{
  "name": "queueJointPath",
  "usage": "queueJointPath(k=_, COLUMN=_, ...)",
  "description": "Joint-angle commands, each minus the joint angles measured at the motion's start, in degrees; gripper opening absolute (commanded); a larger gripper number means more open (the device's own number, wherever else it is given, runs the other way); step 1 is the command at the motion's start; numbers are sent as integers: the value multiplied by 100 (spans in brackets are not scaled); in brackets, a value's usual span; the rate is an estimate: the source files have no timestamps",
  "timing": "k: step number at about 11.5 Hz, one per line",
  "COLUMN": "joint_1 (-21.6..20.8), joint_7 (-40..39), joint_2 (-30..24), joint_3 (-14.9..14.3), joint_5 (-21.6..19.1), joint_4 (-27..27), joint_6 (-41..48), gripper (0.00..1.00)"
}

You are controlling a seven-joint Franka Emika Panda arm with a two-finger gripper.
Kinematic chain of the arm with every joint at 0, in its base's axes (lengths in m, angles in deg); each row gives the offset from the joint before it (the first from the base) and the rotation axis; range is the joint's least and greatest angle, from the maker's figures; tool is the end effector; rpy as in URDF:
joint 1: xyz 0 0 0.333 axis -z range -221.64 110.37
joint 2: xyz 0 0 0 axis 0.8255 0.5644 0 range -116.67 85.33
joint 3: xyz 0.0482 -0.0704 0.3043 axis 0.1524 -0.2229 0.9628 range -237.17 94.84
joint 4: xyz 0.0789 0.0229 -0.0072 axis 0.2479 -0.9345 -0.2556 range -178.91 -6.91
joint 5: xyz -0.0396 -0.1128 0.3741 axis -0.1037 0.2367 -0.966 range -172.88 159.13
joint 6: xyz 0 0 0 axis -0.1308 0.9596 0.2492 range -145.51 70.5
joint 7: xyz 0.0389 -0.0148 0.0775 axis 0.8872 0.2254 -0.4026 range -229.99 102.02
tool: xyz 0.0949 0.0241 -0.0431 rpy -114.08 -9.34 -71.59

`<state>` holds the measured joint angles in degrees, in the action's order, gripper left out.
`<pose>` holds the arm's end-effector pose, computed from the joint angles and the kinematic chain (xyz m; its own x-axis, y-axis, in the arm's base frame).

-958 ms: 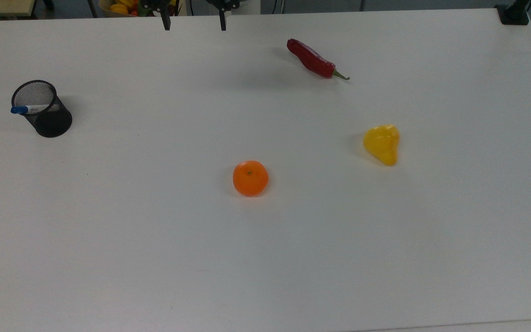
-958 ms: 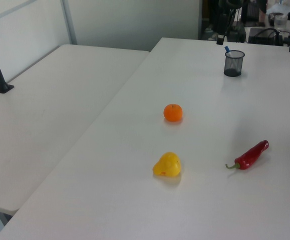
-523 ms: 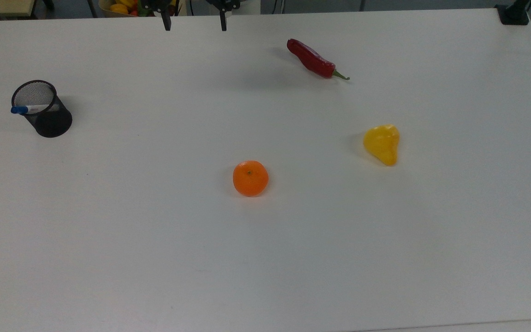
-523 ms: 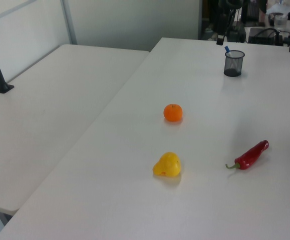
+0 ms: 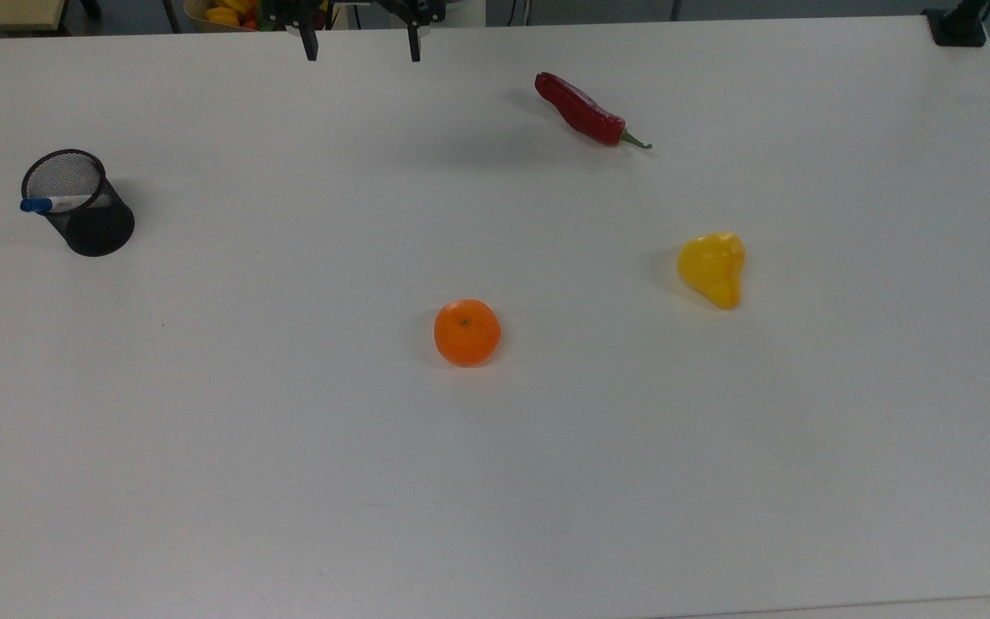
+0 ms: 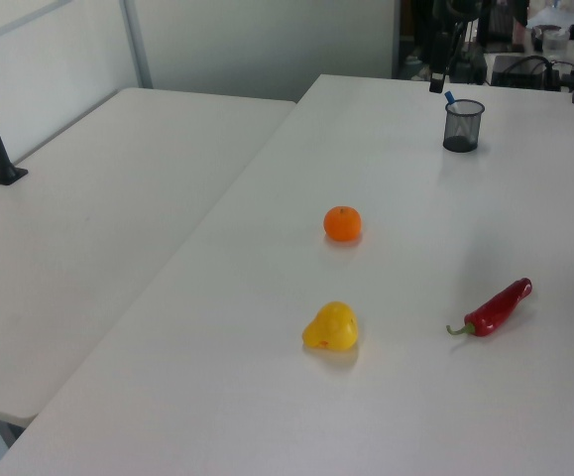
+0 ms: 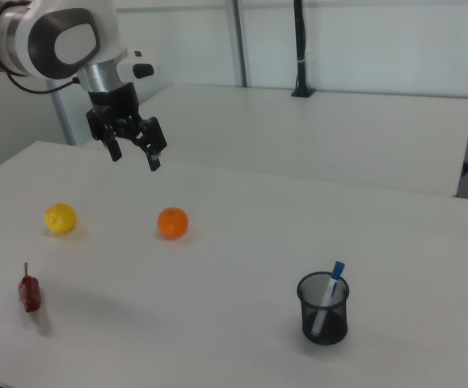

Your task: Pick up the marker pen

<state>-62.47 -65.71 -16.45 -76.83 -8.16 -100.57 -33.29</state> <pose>0.5676 0.0132 0.5886 0.9936 0.0452 0.1033 0.0475 -0.9987 -0.0205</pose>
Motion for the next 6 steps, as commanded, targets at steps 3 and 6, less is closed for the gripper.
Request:
queueJointPath(k=3, joint_1=470, joint_7=-12, joint_2=-71, joint_3=-250, joint_5=180, joint_4=-34, joint_6=-189, gripper=100)
queueJointPath(k=6, joint_1=779, joint_7=-21, joint_2=-36, joint_3=-417, joint_5=199, joint_4=-42, joint_6=-697, gripper=100)
